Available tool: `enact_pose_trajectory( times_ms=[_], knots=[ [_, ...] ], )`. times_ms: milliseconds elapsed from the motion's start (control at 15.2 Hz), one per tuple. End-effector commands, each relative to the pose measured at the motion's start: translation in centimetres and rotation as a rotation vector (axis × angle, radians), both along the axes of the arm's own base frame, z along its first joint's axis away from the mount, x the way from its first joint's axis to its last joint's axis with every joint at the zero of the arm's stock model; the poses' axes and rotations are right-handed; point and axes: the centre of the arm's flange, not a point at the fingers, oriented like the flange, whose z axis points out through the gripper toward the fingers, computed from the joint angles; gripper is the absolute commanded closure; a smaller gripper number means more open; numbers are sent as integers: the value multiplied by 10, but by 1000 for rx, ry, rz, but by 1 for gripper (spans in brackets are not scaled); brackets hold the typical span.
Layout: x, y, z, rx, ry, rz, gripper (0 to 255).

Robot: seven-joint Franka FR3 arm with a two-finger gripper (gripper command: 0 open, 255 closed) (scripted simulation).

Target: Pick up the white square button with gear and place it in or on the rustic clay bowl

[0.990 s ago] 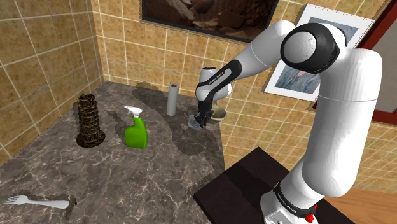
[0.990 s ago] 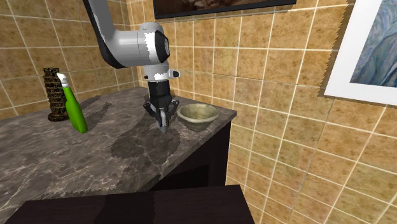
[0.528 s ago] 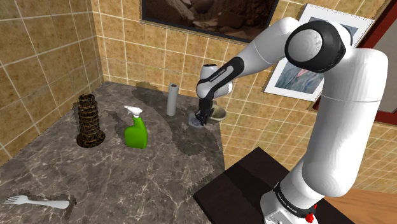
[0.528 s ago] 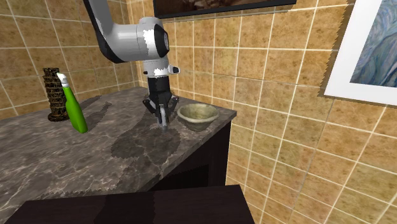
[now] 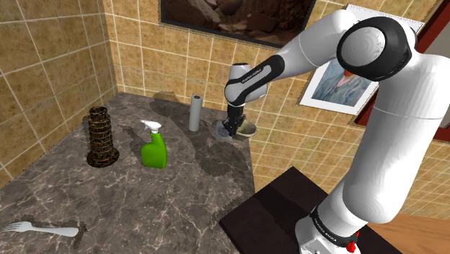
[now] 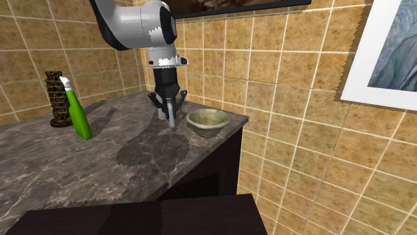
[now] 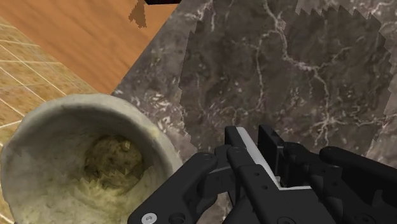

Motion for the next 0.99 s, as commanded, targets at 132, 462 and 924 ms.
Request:
enact_pose_trajectory(
  times_ms=[132,462,924],
  knots=[
    [0,0,22,0,0,0,255],
    [0,0,49,0,0,0,255],
    [0,0,86,0,0,0,255]
  ],
)
